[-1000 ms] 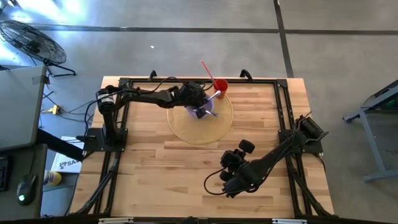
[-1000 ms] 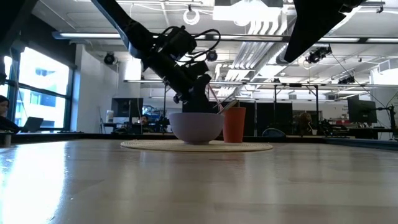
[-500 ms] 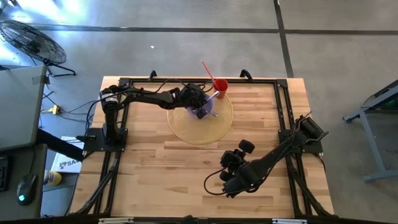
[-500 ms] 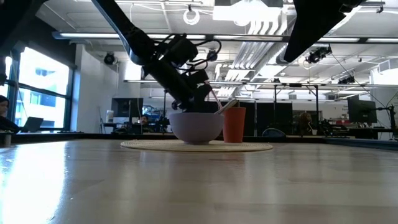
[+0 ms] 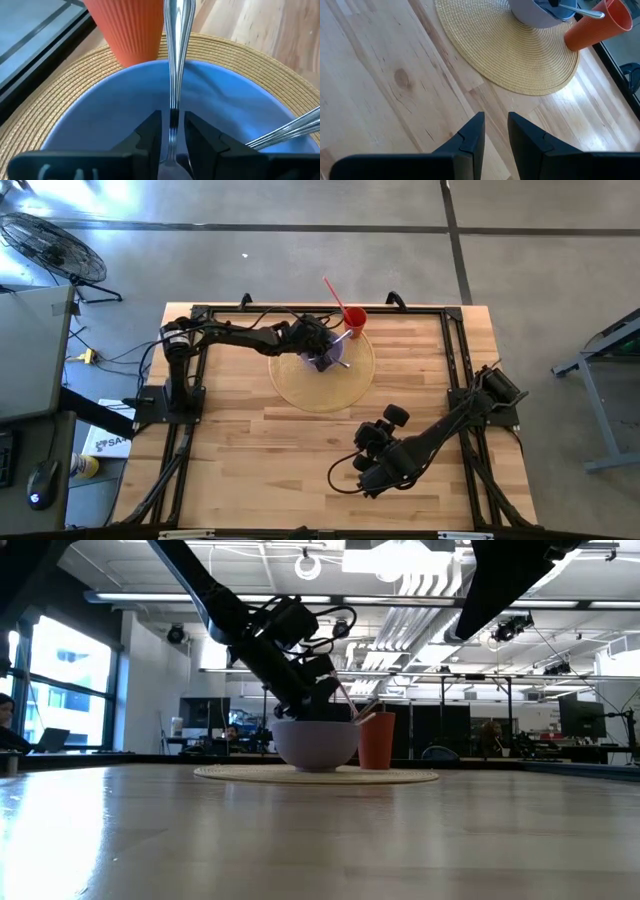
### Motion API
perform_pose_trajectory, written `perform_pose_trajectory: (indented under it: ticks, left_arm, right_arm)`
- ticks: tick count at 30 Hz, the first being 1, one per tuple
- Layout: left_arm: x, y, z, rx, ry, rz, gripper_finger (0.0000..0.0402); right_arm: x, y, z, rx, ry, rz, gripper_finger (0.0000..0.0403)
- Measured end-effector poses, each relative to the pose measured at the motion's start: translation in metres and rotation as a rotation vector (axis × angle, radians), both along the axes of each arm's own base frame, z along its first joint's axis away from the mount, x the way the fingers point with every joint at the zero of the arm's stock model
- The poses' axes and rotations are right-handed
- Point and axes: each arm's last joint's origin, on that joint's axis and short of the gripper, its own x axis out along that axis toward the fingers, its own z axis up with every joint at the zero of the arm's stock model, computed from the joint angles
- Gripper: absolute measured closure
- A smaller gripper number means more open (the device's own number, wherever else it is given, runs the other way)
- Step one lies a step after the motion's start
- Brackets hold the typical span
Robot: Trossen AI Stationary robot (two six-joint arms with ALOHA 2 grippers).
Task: Pick & Place Utensil
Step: Return to Home Position
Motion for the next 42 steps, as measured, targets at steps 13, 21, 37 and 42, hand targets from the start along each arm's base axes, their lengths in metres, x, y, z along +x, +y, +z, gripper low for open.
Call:
perform_pose_trajectory:
  ticks: [13,21,37,42]
  left_arm:
    - [-0.039,-0.021,0.074,0.003,-0.022,-0.004,0.0316]
    - [-0.086,-0.084,0.08,-0.013,-0.291,-0.148,0.0316]
    - [-0.204,-0.122,0.072,0.033,-0.628,-0.219,0.0316]
    - [-0.232,-0.127,0.067,0.037,-0.683,-0.218,0.0316]
  right_arm:
    - [0.007,0.002,-0.008,0.061,0.106,0.149,0.0325]
    - [0.037,-0.002,-0.047,0.221,0.056,0.508,0.0354]
    - [0.019,-0.088,-0.041,0.178,-0.456,0.79,0.0397]
    - [-0.025,-0.111,-0.021,0.163,-0.618,0.778,0.0399]
